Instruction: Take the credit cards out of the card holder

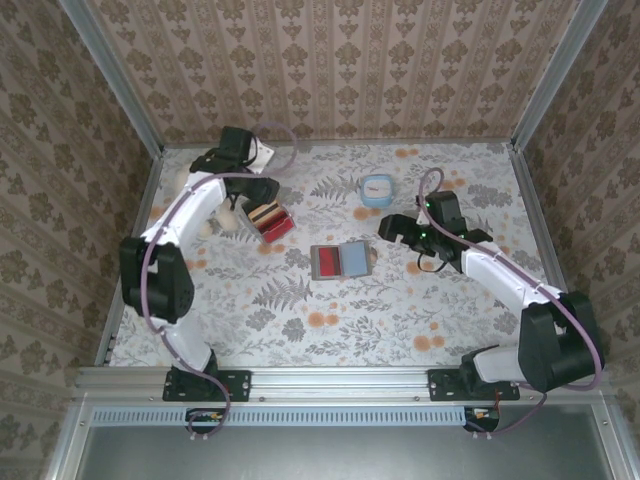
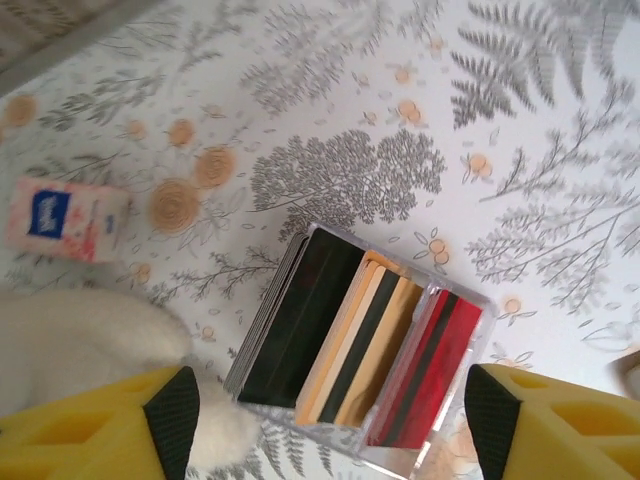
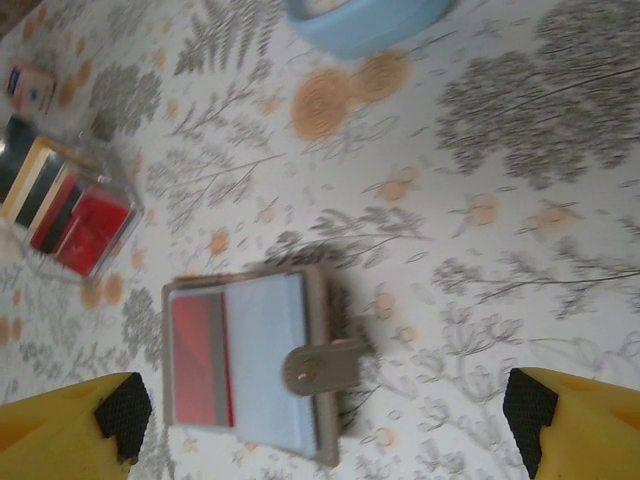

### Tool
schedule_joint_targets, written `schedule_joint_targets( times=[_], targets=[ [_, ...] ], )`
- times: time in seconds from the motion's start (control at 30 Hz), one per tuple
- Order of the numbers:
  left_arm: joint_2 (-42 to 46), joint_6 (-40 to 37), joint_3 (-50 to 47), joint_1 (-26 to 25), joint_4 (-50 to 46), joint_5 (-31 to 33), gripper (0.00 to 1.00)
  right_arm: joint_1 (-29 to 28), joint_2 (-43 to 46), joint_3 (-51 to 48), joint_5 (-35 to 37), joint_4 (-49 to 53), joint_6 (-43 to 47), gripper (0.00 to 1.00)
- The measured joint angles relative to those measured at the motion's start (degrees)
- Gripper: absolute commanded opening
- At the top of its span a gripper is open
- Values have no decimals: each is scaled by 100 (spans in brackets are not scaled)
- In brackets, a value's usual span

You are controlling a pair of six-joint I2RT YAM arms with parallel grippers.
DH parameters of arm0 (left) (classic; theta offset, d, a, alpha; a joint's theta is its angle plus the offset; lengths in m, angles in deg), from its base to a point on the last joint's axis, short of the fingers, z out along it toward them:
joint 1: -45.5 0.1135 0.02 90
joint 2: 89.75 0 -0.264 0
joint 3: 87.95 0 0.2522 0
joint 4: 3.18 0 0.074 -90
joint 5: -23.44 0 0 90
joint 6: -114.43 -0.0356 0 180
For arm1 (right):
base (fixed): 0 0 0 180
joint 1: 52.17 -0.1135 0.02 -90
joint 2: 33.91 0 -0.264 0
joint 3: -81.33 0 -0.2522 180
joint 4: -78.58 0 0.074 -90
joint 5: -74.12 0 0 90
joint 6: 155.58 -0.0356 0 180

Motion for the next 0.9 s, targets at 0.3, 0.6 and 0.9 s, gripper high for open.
schedule_joint_targets(
  times=[0.3, 0.6, 0.9],
  targets=[
    [1287, 2232, -1637, -57, 470, 800, 84, -1327, -861, 769, 42, 192, -66, 73],
    [2524, 3442, -3110, -52, 713, 1115, 100, -1934, -2221, 1497, 22, 308, -629, 55],
    [3209, 4140, -3689, -22, 977, 809, 100, -1956, -2850, 1906, 136, 468, -922, 54]
  ],
)
